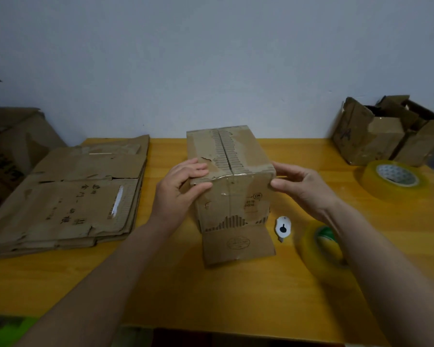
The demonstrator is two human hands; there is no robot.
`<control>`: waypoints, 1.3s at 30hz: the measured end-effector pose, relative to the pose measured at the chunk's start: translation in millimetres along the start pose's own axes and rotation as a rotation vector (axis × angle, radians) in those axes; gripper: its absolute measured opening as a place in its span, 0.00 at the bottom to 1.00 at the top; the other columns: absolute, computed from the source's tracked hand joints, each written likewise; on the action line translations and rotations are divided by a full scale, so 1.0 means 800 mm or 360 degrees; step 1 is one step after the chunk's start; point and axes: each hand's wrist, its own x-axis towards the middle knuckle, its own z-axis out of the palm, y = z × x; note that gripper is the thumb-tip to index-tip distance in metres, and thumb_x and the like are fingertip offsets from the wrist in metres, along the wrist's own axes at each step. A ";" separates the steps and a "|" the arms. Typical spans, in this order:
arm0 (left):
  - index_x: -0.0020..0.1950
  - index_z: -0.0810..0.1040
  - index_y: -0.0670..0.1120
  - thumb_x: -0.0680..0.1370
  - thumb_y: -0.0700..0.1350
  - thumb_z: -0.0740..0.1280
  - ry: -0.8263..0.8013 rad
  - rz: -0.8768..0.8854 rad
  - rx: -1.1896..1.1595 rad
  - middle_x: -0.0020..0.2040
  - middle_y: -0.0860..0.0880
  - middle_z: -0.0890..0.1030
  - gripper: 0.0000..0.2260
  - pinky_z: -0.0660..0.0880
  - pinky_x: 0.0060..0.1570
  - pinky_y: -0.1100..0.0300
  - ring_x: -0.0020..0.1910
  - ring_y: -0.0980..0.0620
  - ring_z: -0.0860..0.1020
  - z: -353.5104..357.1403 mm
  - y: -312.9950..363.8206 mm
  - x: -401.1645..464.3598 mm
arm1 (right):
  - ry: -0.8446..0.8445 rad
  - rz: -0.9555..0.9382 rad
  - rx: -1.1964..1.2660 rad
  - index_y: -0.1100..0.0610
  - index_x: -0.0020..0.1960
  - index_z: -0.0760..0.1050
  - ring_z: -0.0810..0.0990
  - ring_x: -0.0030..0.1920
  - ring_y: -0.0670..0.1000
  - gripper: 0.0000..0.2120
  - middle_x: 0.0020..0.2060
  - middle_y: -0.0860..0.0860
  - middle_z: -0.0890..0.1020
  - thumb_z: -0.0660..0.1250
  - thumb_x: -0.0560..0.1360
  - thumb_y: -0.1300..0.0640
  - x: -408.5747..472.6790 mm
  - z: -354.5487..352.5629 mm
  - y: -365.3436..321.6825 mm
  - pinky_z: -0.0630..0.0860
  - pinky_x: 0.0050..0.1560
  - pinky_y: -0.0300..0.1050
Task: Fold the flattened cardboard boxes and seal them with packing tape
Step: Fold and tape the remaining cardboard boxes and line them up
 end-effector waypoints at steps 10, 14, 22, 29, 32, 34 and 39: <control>0.67 0.72 0.51 0.77 0.62 0.60 -0.0241 -0.0159 0.1133 0.71 0.51 0.70 0.23 0.63 0.69 0.55 0.69 0.52 0.66 0.016 0.073 0.022 | 0.0042 0.0130 -0.0201 0.51 0.67 0.72 0.79 0.57 0.50 0.23 0.57 0.52 0.80 0.64 0.76 0.69 -0.022 0.029 0.000 0.78 0.55 0.45; 0.78 0.54 0.58 0.75 0.71 0.47 -0.0493 -0.0349 0.1434 0.79 0.51 0.55 0.34 0.51 0.75 0.43 0.78 0.45 0.52 0.033 0.058 0.026 | 0.0196 0.0180 -0.0250 0.52 0.65 0.74 0.78 0.57 0.51 0.20 0.58 0.54 0.80 0.62 0.78 0.68 -0.026 0.047 -0.001 0.77 0.56 0.45; 0.76 0.57 0.62 0.75 0.59 0.66 -0.0255 -0.0392 0.0892 0.78 0.55 0.58 0.32 0.59 0.73 0.45 0.77 0.52 0.56 -0.037 0.024 0.000 | 0.0135 0.0815 -0.0529 0.63 0.60 0.74 0.82 0.50 0.59 0.26 0.50 0.59 0.82 0.60 0.78 0.41 -0.041 0.082 0.014 0.80 0.53 0.55; 0.77 0.58 0.57 0.71 0.50 0.75 0.0020 -0.0626 0.0640 0.76 0.54 0.62 0.40 0.66 0.68 0.48 0.73 0.51 0.63 -0.058 0.013 -0.029 | 0.0233 0.0623 0.0545 0.60 0.58 0.76 0.81 0.46 0.53 0.10 0.50 0.58 0.83 0.66 0.76 0.63 -0.040 0.127 0.006 0.78 0.41 0.45; 0.78 0.58 0.49 0.69 0.53 0.76 -0.0001 -0.0761 0.0594 0.74 0.51 0.62 0.42 0.66 0.68 0.51 0.71 0.51 0.64 -0.055 0.015 -0.034 | 0.0393 0.0259 0.0319 0.59 0.61 0.75 0.79 0.46 0.52 0.16 0.46 0.54 0.82 0.58 0.78 0.71 -0.041 0.129 -0.024 0.78 0.45 0.43; 0.78 0.58 0.49 0.67 0.57 0.75 -0.0030 -0.0894 0.0423 0.75 0.50 0.63 0.44 0.67 0.69 0.48 0.72 0.49 0.65 -0.059 0.016 -0.033 | 0.0472 0.0014 0.0003 0.57 0.59 0.76 0.78 0.47 0.49 0.14 0.44 0.49 0.81 0.58 0.79 0.69 -0.044 0.123 -0.055 0.76 0.45 0.37; 0.79 0.53 0.49 0.78 0.46 0.68 0.0487 -0.0653 0.0263 0.78 0.49 0.58 0.34 0.63 0.70 0.54 0.75 0.50 0.60 -0.054 0.051 -0.026 | 0.0459 -0.0872 -0.1379 0.56 0.65 0.76 0.74 0.62 0.45 0.22 0.59 0.46 0.79 0.56 0.75 0.69 -0.054 0.131 -0.106 0.68 0.60 0.32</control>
